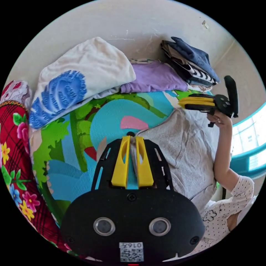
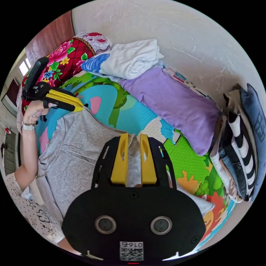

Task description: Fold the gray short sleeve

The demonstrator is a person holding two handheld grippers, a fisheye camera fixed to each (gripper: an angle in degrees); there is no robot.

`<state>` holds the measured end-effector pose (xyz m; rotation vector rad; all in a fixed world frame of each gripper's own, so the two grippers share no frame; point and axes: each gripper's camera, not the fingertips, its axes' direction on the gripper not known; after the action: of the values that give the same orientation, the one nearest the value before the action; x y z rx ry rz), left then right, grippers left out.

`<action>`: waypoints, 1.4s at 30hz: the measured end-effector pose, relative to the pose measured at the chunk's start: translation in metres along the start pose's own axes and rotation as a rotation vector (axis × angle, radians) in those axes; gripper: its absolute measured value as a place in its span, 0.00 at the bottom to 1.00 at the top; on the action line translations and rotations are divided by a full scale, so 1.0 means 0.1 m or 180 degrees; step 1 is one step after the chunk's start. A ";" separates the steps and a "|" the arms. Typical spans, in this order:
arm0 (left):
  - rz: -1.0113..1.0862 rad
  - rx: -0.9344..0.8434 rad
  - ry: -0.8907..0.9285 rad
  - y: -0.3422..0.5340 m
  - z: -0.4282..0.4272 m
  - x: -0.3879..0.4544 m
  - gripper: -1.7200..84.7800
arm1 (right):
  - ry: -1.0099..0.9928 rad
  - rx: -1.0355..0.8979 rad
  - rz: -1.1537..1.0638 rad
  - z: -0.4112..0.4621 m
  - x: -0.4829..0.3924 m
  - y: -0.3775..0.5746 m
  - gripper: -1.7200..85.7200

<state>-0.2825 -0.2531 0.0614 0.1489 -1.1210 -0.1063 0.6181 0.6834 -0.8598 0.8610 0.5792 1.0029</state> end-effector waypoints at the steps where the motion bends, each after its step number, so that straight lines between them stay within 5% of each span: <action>1: -0.0088 0.0085 -0.0117 0.06 -0.11 0.01 0.02 | 0.0081 0.0274 0.0183 -0.30 0.03 0.15 0.05; 8: -0.0205 0.1319 -0.0066 1.23 -1.49 0.86 0.01 | 0.0328 0.1860 0.0541 -2.26 -0.32 1.54 0.02; 14: -0.0064 0.1179 0.0418 2.48 -1.41 1.91 0.02 | 0.0632 0.3510 -0.0066 -3.82 -1.25 3.21 0.02; 18: 0.0397 0.1117 0.0959 3.04 -1.20 3.06 0.07 | 0.0859 0.3942 0.0123 -4.62 -1.35 4.08 0.02; 24: 0.1570 0.1107 0.1410 3.22 -0.90 5.37 0.08 | 0.1038 0.3436 0.0122 -5.23 -1.10 5.22 0.03; 30: 0.2271 0.1022 0.1014 3.38 -0.40 7.49 0.09 | 0.0461 0.1939 0.0593 -4.59 -0.15 6.34 0.09; 42: 0.2353 0.0887 0.0083 3.71 -0.02 9.19 0.11 | 0.0495 0.1653 0.1224 -3.93 0.31 8.48 0.09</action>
<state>0.1198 -0.0343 0.9405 -0.0236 -1.0999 0.7098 -0.0742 1.0758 -0.3689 1.3987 0.8470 1.3003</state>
